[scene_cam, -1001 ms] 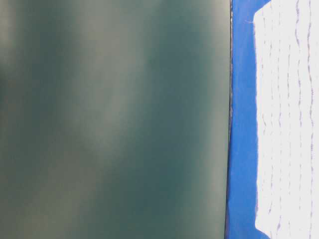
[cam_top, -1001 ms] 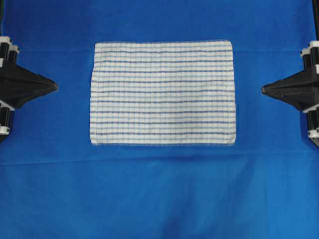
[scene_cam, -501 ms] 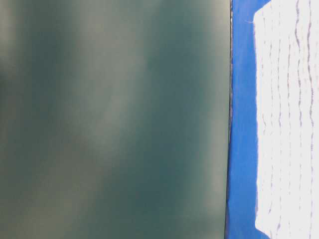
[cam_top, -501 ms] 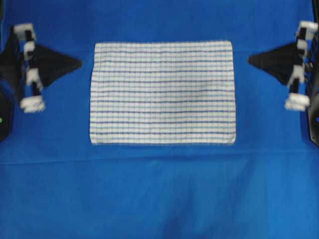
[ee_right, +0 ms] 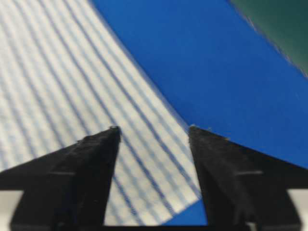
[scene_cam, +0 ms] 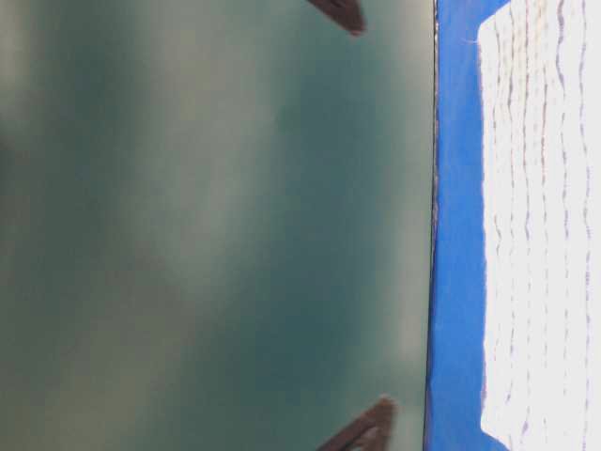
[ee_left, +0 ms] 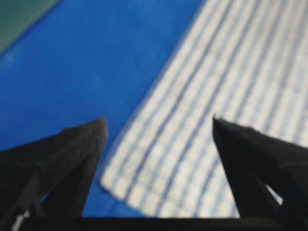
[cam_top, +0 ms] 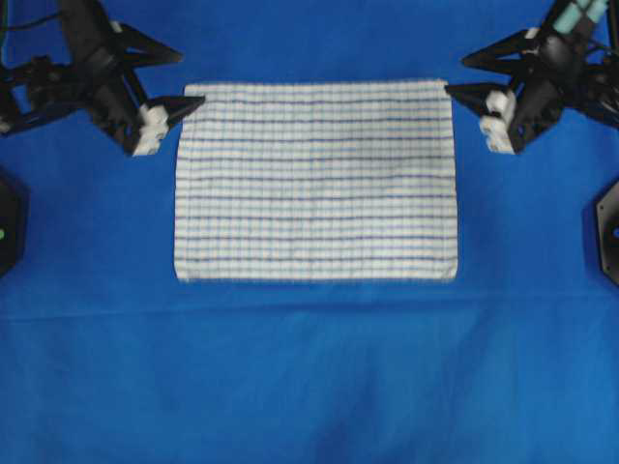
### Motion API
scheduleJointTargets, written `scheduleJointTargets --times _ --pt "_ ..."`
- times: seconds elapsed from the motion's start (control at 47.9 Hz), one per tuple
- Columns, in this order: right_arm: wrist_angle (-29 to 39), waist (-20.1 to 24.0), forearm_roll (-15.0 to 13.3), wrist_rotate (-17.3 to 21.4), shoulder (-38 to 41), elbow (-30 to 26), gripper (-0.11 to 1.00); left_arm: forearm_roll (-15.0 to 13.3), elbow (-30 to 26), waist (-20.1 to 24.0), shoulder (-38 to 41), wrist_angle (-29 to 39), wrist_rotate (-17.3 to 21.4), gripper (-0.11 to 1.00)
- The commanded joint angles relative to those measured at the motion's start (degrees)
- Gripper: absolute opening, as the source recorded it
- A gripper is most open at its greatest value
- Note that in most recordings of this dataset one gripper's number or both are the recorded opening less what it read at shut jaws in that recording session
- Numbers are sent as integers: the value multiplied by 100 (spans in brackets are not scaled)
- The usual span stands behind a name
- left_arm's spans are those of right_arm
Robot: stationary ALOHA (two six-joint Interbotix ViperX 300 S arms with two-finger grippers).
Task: Fold the blue towel.
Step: 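Move both grippers to the towel's far corners and grasp them, then lift the far edge with both grippers and fold it toward the near edge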
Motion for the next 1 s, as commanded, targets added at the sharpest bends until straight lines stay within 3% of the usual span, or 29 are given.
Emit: scheduleJointTargets --times 0.0,0.48,0.772,0.855,0.98 --pt "-97 -123 -53 -9 404 -211 57 0 -167 149 369 -211 9 91" --pt "-633 -589 -202 -35 2118 -545 55 0 -694 624 2013 -589 105 90" --pt "-738 -765 -202 -97 2522 -642 52 0 -729 624 2312 -545 105 84" --pt "-738 -765 -202 -114 2549 -677 42 0 -712 624 2329 -510 105 74" --pt "-721 -773 -202 -123 2549 -677 10 9 -712 571 2329 -448 114 44"
